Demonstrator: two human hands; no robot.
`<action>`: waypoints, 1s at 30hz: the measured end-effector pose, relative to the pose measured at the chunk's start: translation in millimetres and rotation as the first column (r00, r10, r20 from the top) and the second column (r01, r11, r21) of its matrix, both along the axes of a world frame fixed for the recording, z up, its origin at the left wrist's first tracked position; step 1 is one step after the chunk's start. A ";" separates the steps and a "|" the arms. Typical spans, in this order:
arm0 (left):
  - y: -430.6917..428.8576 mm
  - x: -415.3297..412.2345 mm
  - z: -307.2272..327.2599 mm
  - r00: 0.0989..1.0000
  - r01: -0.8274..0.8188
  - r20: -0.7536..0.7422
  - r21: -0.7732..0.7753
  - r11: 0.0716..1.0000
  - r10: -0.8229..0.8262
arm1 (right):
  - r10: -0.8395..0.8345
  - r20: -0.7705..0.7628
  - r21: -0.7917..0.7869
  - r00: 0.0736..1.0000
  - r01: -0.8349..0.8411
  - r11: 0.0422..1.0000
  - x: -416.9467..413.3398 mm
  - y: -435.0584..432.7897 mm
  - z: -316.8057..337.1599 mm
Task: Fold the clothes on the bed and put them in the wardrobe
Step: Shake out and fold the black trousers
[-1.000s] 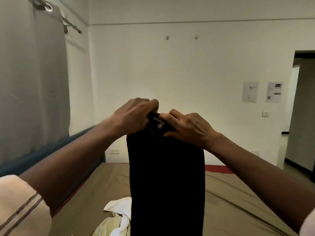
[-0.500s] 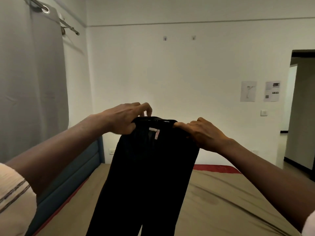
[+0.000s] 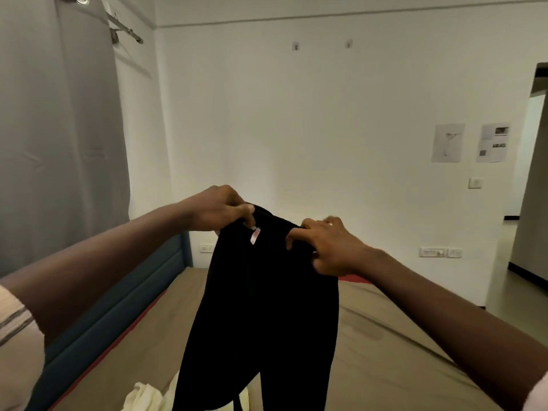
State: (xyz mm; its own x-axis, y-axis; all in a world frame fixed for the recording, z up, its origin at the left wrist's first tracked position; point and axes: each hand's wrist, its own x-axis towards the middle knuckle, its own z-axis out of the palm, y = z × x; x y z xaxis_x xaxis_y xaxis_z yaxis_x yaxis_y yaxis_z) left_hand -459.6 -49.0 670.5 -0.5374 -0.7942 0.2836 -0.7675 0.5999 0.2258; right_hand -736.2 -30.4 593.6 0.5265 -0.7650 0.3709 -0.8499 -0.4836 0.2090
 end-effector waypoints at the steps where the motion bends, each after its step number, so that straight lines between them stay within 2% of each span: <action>1: -0.6 -0.3 -1.5 0.995 0.041 -0.092 0.048 0.998 -0.037 | 0.028 0.199 0.151 0.980 -0.058 0.987 7.9 4.5 -2.4; 2: -1.6 -0.1 -3.4 0.983 0.089 -0.166 0.075 0.993 -0.076 | 0.049 0.402 0.280 0.914 -0.174 0.944 16.5 8.5 -7.0; 4: -2.1 -1.3 -5.5 0.949 0.165 -0.285 0.080 0.983 -0.137 | 0.014 0.722 0.404 0.692 -0.438 0.803 30.1 12.9 -20.2; 5: -1.8 -2.0 -5.9 0.933 0.184 -0.328 0.070 0.980 -0.152 | -0.038 0.788 0.431 0.615 -0.506 0.747 34.4 12.5 -28.8; 8: -1.9 -6.2 -5.0 0.928 0.162 -0.332 -0.045 0.986 -0.168 | -0.177 0.823 0.512 0.539 -0.572 0.641 41.9 5.8 -59.2; 9: -0.6 -6.9 -3.5 0.949 0.125 -0.276 -0.107 0.986 -0.150 | -0.220 0.838 0.511 0.499 -0.578 0.636 43.0 3.4 -68.3; 11: 2.4 -1.5 1.2 0.998 0.026 -0.041 -0.260 0.965 -0.038 | -0.285 0.869 0.479 0.405 -0.538 0.694 43.0 -1.8 -77.9; 13: -0.7 13.4 -0.3 0.973 0.027 0.220 -0.392 0.919 0.065 | -0.324 0.893 0.438 0.314 -0.430 0.790 40.8 -8.8 -77.9; 15: -6.4 30.8 -11.2 0.938 0.052 0.332 -0.409 0.911 0.096 | -0.369 0.910 0.415 0.191 -0.390 0.822 35.3 -16.7 -70.3; 17: -11.6 40.9 -27.4 0.941 0.033 0.325 -0.369 0.929 0.096 | -0.398 0.912 0.401 0.102 -0.431 0.809 29.6 -18.5 -56.7; 19: -13.6 40.7 -43.2 0.955 -0.014 0.278 -0.302 0.953 0.103 | -0.418 0.907 0.389 0.059 -0.501 0.773 26.5 -15.8 -44.4; 22: -16.4 39.7 -62.3 0.995 -0.077 0.061 -0.050 0.996 0.080 | -0.455 0.891 0.388 0.012 -0.542 0.745 20.1 -17.6 -34.4; 24: -14.9 39.3 -72.0 0.988 -0.020 -0.145 0.167 0.986 0.045 | -0.497 0.868 0.417 -0.003 -0.539 0.732 14.2 -20.6 -32.4; 26: -9.2 38.9 -81.2 0.951 0.108 -0.311 0.345 0.932 0.005 | -0.544 0.839 0.454 -0.031 -0.512 0.729 12.6 -23.9 -32.3; 28: -6.5 36.1 -94.2 0.926 0.236 -0.372 0.430 0.871 -0.067 | -0.580 0.810 0.479 -0.080 -0.481 0.734 13.6 -23.9 -30.3; 30: -5.5 32.2 -110.6 0.927 0.307 -0.340 0.446 0.841 -0.157 | -0.575 0.813 0.477 -0.086 -0.468 0.744 16.3 -24.4 -26.6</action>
State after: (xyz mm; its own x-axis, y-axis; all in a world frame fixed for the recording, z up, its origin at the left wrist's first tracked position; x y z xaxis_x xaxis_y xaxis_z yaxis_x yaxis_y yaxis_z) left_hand -427.4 -54.5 560.0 -0.6805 -0.7300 0.0633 -0.4788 0.5083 0.7158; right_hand -719.9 -54.8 567.0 -0.0133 -0.9981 -0.0602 0.1154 0.0583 -0.9916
